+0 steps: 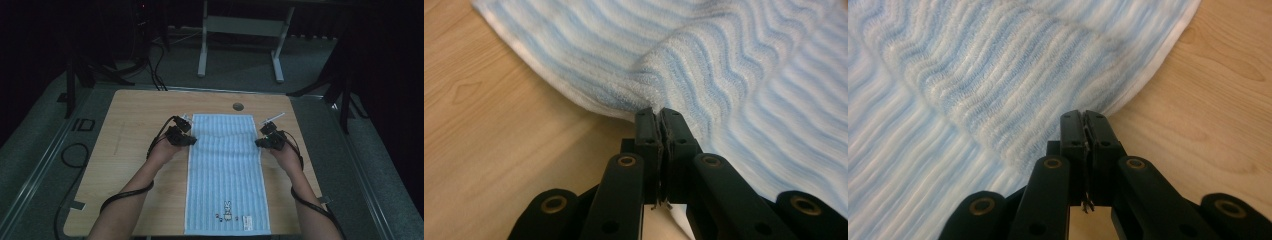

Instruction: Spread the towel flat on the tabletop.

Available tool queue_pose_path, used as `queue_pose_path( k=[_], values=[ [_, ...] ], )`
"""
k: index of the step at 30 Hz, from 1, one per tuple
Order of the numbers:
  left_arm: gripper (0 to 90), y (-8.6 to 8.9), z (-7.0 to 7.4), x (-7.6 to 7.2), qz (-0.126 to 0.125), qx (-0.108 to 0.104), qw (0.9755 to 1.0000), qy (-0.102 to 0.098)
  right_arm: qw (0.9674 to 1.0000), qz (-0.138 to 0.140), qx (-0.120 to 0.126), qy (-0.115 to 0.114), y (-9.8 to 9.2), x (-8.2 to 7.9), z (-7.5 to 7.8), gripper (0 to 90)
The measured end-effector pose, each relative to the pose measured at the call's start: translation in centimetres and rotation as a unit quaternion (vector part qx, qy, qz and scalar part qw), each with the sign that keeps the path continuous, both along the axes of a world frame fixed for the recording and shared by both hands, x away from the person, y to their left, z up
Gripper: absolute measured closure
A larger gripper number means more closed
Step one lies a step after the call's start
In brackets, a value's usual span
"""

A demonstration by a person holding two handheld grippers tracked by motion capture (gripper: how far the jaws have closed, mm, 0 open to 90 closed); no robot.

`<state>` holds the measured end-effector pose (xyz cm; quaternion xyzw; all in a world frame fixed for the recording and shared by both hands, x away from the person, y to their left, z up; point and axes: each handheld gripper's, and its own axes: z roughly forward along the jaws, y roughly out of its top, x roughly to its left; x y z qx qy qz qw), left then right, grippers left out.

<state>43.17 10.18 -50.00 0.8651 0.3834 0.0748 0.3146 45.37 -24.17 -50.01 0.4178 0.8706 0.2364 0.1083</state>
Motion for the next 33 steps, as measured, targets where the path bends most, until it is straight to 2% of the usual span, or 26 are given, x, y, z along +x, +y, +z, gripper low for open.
queue_pose_path(
  k=[3,6,7,9,10,11,12,13,15,18,21,24,26,28,29,33],
  values=[
    [86.5,0.3,0.6,-1.6,-0.012,0.001,0.9999,-0.005,0.9997,0.017,0.006,-0.016,-0.1,-1.9,1.0,87.8],
    [86.4,0.8,0.7,-3.6,-0.023,-0.011,0.9997,0.001,0.999,0.026,0.013,-0.033,-0.2,-3.8,1.8,87.7],
    [86.4,0.8,0.5,-4.2,-0.03,-0.01,0.9995,0.008,0.9985,0.033,0.014,-0.041,-0.3,-4.7,2.0,87.7],
    [85.2,0.9,0.2,-5.3,-0.048,-0.01,0.9985,0.024,0.9982,0.039,0.023,-0.041,-0.4,-6.2,2.0,87.7],
    [83.1,0.8,0.0,-6.1,-0.061,-0.002,0.9976,0.033,0.9979,0.042,0.024,-0.044,-0.5,-6.8,1.9,87.2],
    [75.6,0.8,-0.1,-6.6,-0.066,0.004,0.9972,0.034,0.9977,0.045,0.027,-0.043,-0.8,-7.6,1.8,84.2],
    [67.4,1.0,0.0,-7.0,-0.066,0.009,0.9974,0.026,0.9978,0.044,0.03,-0.041,-1.0,-8.1,1.7,79.8],
    [64.2,1.2,0.1,-7.3,-0.063,0.008,0.9977,0.023,0.9977,0.043,0.031,-0.041,-1.2,-8.6,1.7,79.0],
    [63.9,1.4,0.4,-7.6,-0.057,-0.008,0.9982,0.017,0.9975,0.041,0.031,-0.049,-1.5,-9.3,1.9,76.8],
    [64.0,0.7,0.1,-7.6,-0.065,-0.005,0.9977,0.018,0.9974,0.043,0.035,-0.046,-1.3,-9.7,1.6,77.6],
    [64.2,-0.3,-0.9,-7.2,-0.073,0.014,0.9969,0.025,0.9976,0.054,0.024,-0.035,-0.4,-9.5,0.5,78.7],
    [65.5,-1.0,-2.3,-6.5,-0.074,0.021,0.9962,0.04,0.998,0.056,0.012,-0.026,0.2,-9.0,-0.7,79.2],
    [66.1,-1.0,-3.0,-6.1,-0.071,0.025,0.9962,0.045,0.9982,0.058,0.005,-0.016,0.5,-8.6,-1.6,79.2],
    [68.5,-0.9,-3.2,-5.9,-0.068,0.021,0.9964,0.047,0.9982,0.059,0.0,-0.011,0.7,-8.4,-2.0,79.2],
    [68.6,-0.4,-3.2,-5.6,-0.061,0.015,0.9967,0.051,0.9981,0.061,-0.009,-0.004,1.1,-8.0,-2.7,79.2],
    [69.3,0.5,-3.2,-5.2,-0.05,0.02,0.9972,0.052,0.9982,0.06,-0.001,-0.004,1.8,-7.5,-2.8,79.3]
  ],
)
